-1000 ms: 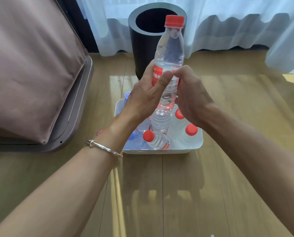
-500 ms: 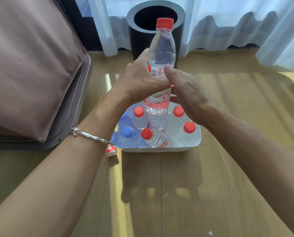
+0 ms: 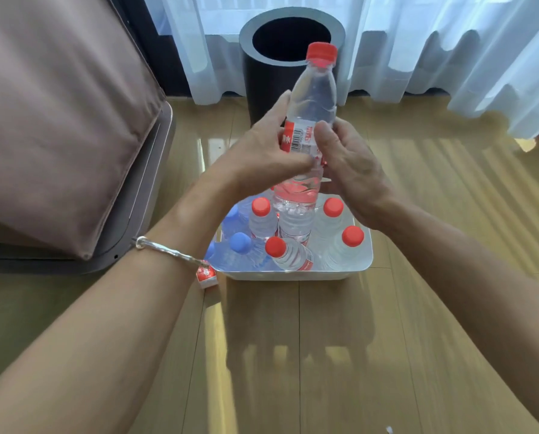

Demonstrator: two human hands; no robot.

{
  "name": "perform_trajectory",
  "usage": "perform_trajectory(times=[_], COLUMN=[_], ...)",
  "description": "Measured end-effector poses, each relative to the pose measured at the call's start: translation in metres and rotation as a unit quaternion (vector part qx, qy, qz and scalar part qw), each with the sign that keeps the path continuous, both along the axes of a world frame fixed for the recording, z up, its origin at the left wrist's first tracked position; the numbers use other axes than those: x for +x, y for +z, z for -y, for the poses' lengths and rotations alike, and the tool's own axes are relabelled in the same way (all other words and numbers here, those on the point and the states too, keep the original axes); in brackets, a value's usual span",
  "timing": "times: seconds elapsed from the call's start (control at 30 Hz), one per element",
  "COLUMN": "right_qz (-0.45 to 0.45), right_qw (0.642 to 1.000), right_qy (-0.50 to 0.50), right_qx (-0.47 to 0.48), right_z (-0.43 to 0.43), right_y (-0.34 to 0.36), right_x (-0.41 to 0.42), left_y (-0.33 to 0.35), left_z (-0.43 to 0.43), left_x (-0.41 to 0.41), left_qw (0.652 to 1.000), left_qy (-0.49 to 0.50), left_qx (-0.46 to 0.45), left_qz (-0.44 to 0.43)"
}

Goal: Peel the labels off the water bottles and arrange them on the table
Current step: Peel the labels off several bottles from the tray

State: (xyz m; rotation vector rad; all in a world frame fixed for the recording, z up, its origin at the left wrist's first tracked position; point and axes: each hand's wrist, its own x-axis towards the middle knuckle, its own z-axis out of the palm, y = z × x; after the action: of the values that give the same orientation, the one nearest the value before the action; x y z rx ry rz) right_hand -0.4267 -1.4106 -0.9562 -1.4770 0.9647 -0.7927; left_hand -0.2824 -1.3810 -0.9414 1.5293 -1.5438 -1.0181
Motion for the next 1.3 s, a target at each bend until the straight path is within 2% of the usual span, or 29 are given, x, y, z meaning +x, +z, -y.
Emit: perform_trajectory(times=[0.1, 0.3, 0.43, 0.57, 1.3], right_qz=[-0.042, -0.141, -0.2, -0.206, -0.243], right_qw=[0.999, 0.982, 0.969, 0.969, 0.959], right_qy=[-0.011, -0.053, -0.037, -0.02, -0.026], right_qx=[-0.022, -0.115, -0.139, -0.131, -0.145], right_z=[0.001, 0.008, 0.011, 0.008, 0.007], right_y=[0.002, 0.007, 0.009, 0.006, -0.001], right_x=[0.004, 0.001, -0.004, -0.008, -0.016], left_y=[-0.01, -0.009, -0.004, 0.001, 0.001], left_z=[0.006, 0.008, 0.004, -0.001, -0.014], left_x=[-0.003, -0.01, -0.012, -0.014, -0.028], left_qw=[1.0, 0.995, 0.991, 0.983, 0.978], left_qy=[0.008, 0.047, 0.05, 0.058, 0.041], left_qx=[0.004, -0.038, -0.013, 0.01, 0.025], left_qz=[0.011, 0.085, 0.125, 0.172, 0.202])
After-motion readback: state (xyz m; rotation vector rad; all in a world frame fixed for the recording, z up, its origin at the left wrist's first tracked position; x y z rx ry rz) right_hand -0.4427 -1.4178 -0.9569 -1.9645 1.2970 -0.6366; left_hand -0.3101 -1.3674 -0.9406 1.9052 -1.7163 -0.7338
